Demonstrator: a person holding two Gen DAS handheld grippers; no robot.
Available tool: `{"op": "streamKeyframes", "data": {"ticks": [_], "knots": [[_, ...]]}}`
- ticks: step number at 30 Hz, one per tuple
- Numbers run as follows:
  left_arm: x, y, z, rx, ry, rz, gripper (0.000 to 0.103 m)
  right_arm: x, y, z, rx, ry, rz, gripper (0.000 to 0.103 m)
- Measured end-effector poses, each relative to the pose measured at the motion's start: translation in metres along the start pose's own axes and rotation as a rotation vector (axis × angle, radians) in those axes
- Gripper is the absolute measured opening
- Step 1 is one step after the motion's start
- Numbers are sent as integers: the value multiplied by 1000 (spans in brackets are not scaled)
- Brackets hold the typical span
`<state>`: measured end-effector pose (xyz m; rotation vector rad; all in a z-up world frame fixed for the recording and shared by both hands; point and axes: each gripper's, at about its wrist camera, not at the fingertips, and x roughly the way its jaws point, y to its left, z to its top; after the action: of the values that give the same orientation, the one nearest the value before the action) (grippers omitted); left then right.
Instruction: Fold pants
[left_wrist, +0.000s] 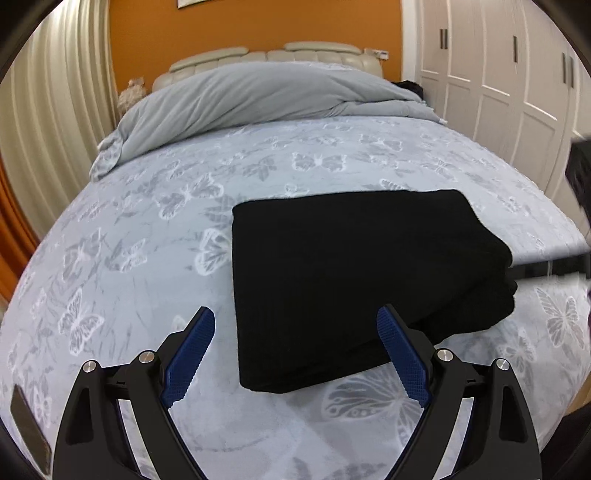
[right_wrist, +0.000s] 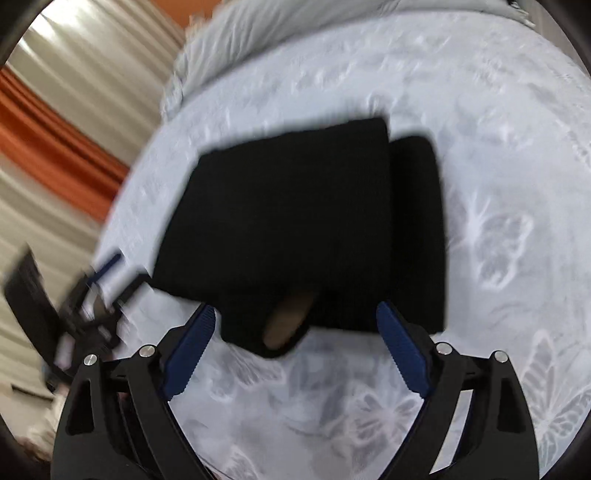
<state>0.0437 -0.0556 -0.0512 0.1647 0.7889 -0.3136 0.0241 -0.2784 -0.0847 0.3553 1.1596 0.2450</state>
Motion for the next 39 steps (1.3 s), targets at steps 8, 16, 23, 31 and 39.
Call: {"op": "streamKeyframes", "data": {"ticks": [8,16,23,31,39], "knots": [[19,21,0,-64,58,97,87,-6,32,26,-45,-160,28,20],[24,43,-8,-95,96,109,87,-15,-41,12,-55,-97,-353,22],[30,63,-4,-291,152,-42,87,-70,-37,11,-21,-286,-314,69],[54,55,-10,-321,199,-89,87,-34,-39,36,74,-218,-145,77],[73,62,-13,-442,242,-142,87,3,-1,75,-88,-180,-182,10]]}}
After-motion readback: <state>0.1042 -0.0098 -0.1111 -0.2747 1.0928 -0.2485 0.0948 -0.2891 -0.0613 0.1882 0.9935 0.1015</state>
